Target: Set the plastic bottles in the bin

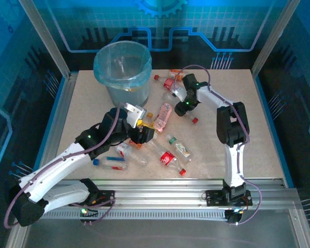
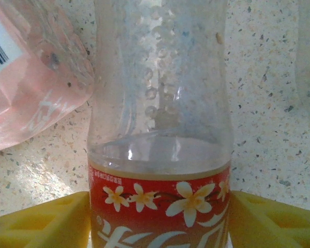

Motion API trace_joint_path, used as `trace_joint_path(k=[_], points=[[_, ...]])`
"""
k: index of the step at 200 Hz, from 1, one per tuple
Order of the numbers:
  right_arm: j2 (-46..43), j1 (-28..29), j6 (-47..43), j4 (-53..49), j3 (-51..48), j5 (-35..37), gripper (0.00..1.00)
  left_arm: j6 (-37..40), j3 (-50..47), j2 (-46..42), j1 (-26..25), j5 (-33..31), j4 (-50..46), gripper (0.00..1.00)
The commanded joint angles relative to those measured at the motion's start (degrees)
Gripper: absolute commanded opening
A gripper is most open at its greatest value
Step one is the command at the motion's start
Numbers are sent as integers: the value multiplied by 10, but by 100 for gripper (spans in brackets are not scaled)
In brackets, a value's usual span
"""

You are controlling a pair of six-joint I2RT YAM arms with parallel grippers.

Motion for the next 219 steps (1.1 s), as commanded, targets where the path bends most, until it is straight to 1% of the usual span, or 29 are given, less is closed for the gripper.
trace_joint_path(k=[1,7,17,20,32,64,109,152,171,187,219], points=[[-5,-11,4,-13,-8,-4,66,-11,-8,-16,-4,-11,16,76],[-6,-10,5,-14,-10,-3,63,-12,-8,-17,-5,-13,16,76],[-9,-11,8,-22,-11,3,61,-15,-9,-19,-4,-16,18,76],[-12,-11,10,-24,-11,3,59,-17,-9,-19,-4,-17,18,76],[-24,-13,18,-27,-20,3,57,-23,-7,-21,-4,-19,19,76],[-75,-23,48,-13,-69,1,53,-28,4,-20,-5,-19,27,76],[-169,-35,98,11,-141,4,50,-22,38,-5,-4,-23,46,76],[-264,-46,152,24,-191,17,49,-35,123,45,-4,-43,42,76],[-308,-49,170,29,-202,13,48,-58,177,79,-3,-63,31,80],[-347,-50,184,36,-209,-3,48,-80,221,109,1,-73,14,81],[-429,-49,211,69,-230,-77,47,-119,275,147,16,-61,22,86]])
